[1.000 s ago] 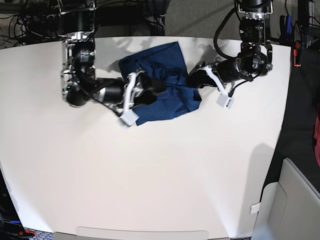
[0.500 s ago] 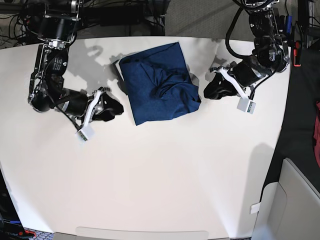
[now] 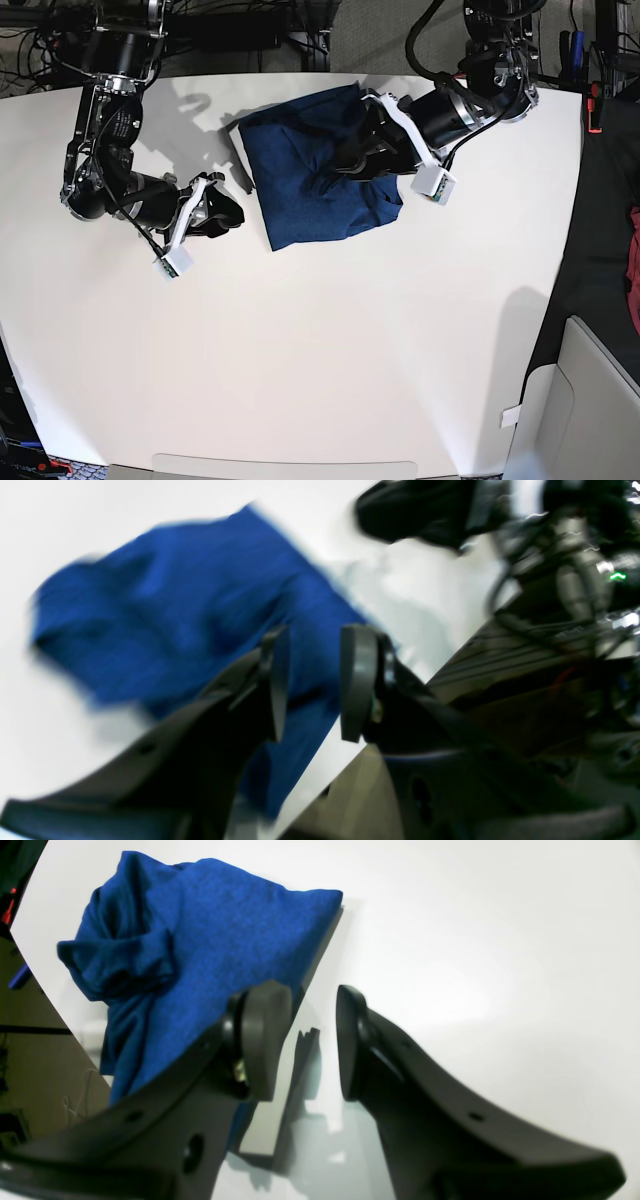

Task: Fold the T-shirt properly
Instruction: 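Move the left gripper onto the folded shirt and grasp its edge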

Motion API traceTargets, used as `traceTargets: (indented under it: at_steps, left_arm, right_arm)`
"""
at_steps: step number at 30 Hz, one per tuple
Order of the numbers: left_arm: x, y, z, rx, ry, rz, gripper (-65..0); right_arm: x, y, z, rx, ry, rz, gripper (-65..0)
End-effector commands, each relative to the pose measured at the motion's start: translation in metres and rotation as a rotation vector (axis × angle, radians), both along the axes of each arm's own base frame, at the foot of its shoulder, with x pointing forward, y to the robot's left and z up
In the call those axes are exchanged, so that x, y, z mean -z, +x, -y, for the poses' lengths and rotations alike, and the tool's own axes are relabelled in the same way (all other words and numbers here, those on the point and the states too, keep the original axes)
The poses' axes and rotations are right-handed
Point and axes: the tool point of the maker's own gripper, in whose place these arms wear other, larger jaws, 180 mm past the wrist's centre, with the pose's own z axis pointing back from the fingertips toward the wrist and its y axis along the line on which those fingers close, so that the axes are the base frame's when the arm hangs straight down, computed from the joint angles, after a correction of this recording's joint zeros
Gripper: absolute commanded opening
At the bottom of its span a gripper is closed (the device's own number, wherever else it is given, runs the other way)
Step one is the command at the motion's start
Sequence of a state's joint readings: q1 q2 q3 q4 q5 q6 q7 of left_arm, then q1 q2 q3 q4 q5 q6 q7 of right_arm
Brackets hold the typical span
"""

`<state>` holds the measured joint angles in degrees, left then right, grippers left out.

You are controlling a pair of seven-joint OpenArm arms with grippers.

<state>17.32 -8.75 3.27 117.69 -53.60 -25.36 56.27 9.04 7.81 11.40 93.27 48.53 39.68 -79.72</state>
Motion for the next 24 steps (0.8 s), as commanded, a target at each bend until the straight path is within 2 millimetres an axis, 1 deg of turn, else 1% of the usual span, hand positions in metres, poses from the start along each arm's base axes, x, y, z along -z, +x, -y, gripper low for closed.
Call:
traceTargets:
  at_steps: [1, 4, 5, 8, 10, 14, 16, 20, 23, 24]
  left_arm:
    - [-0.017, 0.007, 0.003, 0.011, -0.018, 0.066, -46.9]
    - [-0.016, 0.008, 0.018, 0.062, 0.022, 0.096, -46.9]
    - [-0.015, 0.006, 0.023, 0.077, 0.037, 0.101, -46.8]
    - [-0.017, 0.011, 0.035, 0.095, 0.077, 0.164, -46.8]
    - [-0.014, 0.013, 0.041, 0.106, 0.124, 0.204, -46.8]
    - [-0.008, 0.015, 0.047, 0.139, 0.207, 0.261, -46.7]
    - [-0.009, 0.018, 0.045, 0.132, 0.230, 0.287, -46.7]
    - [-0.001, 0.023, 0.038, 0.120, 0.319, 0.312, -46.7]
    - [0.000, 0.028, 0.035, 0.102, 0.336, 0.338, -46.8]
    - [0.000, 0.031, 0.031, 0.084, 0.350, 0.346, -46.8]
  right_arm:
    - [-0.015, 0.008, -0.004, -0.003, 0.029, 0.053, -47.1]
    - [-0.014, 0.007, -0.005, -0.003, 0.031, 0.050, -47.1]
    - [-0.012, 0.005, 0.000, 0.012, 0.032, 0.043, -47.1]
    - [-0.011, 0.005, 0.008, 0.042, 0.039, 0.042, -47.1]
    - [-0.012, 0.005, 0.009, 0.045, 0.040, 0.042, -47.1]
    - [-0.011, 0.004, 0.009, 0.045, 0.040, 0.041, -47.1]
    - [-0.011, 0.004, 0.009, 0.045, 0.040, 0.041, -47.1]
    - [-0.011, 0.004, 0.008, 0.045, 0.040, 0.041, -47.1]
    - [-0.011, 0.004, 0.008, 0.045, 0.040, 0.041, -47.1]
    - [-0.011, 0.004, 0.008, 0.045, 0.040, 0.041, -47.1]
